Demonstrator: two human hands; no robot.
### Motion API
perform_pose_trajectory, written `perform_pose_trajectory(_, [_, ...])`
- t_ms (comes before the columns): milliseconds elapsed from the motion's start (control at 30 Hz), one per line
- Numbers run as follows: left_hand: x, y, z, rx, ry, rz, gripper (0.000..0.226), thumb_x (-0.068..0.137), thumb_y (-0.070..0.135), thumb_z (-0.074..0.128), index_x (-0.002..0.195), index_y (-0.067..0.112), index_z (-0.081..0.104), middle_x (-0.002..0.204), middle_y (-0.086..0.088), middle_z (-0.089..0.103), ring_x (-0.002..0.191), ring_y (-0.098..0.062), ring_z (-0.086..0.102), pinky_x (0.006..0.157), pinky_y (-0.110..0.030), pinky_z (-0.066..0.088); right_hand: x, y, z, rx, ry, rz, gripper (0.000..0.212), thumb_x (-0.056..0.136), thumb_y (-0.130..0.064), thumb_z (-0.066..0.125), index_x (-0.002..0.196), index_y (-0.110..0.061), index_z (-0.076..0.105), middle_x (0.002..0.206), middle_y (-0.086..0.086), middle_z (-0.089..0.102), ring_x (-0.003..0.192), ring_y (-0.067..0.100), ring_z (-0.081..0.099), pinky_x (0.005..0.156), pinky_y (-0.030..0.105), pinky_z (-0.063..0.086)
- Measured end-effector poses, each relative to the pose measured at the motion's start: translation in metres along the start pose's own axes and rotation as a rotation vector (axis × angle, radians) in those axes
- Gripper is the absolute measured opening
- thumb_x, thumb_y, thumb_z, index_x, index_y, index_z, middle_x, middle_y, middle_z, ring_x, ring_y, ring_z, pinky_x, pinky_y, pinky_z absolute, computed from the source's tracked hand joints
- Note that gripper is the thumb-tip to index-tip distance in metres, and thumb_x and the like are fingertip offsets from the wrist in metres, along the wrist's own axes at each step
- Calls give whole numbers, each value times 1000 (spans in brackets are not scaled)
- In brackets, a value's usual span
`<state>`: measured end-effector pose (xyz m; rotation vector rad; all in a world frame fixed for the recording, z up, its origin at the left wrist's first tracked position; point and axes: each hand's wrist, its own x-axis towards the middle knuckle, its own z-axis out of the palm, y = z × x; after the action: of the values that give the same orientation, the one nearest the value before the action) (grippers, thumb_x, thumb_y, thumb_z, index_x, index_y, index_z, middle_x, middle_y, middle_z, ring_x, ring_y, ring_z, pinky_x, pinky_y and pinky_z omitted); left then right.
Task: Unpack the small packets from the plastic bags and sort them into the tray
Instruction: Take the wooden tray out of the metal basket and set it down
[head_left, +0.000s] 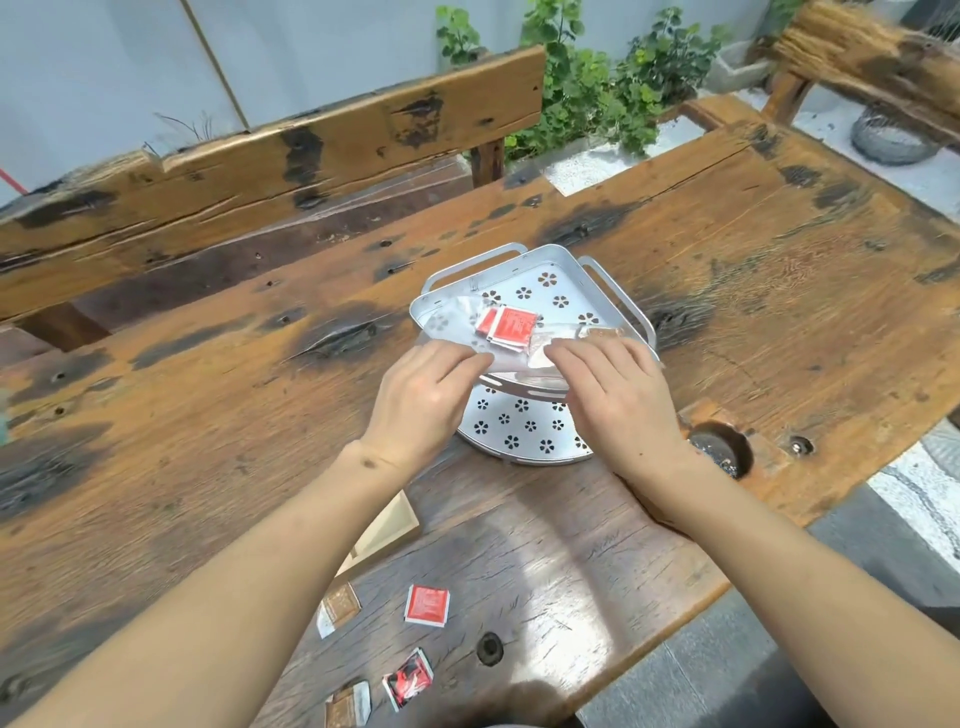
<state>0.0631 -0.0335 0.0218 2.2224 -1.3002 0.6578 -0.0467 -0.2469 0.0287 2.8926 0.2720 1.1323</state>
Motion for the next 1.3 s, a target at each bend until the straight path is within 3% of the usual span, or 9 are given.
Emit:
perform_pose_trajectory(233, [1,-1,-14,-53,-4,-36,16,86,-4,72,102,-1,77,91,-13,77,75,-31,72,59,-40,59,11,12,-6,95,-51,-51,17,90,3,67,97,-9,76,86,4,73,75,30,67,67,38,50])
perform_pose_trajectory(333, [17,-4,-30,-72,35,-83,14,86,1,71,98,0,78,89,-12,79,75,-29,77,61,-39,62,40,15,-18,134,-28,-82,27,102,-8,51,94,-9,77,81,5,74,67,29,65,59,35,48])
perform_pose_trajectory(467, [37,-9,-67,-14,76,-83,23,80,-8,72,100,2,79,95,-10,80,83,-27,78,72,-34,63,88,10,-35,146,57,-149,18,94,-3,61,91,-9,77,79,5,74,64,28,62,58,34,47])
perform_pose_trajectory(633, [33,-19,-136,87,152,-152,21,85,-3,71,104,2,79,101,-10,79,90,-25,78,79,-33,62,133,-16,-51,231,135,-187,29,76,15,70,92,-7,79,82,5,77,63,28,63,50,32,52])
perform_pose_trajectory(833, [-23,-22,-212,242,176,-293,19,86,2,74,104,5,80,99,-10,80,89,-24,78,81,-30,60,156,-80,-55,439,155,-261,10,90,-1,73,94,-7,80,84,6,77,68,29,67,57,35,56])
perform_pose_trajectory(1000, [-99,-17,-234,295,129,-439,19,82,3,74,100,5,81,94,-10,80,84,-24,79,73,-32,63,142,-134,-41,543,73,-317,9,93,-7,70,96,-7,79,85,7,76,69,31,67,58,37,56])
perform_pose_trajectory(1133, [-164,-4,-233,301,61,-574,20,79,1,73,96,6,82,90,-9,81,80,-24,79,71,-34,62,109,-175,-27,613,-85,-344,13,95,-13,66,98,-7,77,87,7,76,72,32,67,61,38,58])
perform_pose_trajectory(1300, [-242,9,-237,277,-40,-726,22,78,8,65,91,8,82,88,-7,81,76,-24,79,66,-34,64,68,-233,-14,736,-320,-389,49,104,-41,43,95,-8,77,83,6,75,72,30,69,63,37,59])
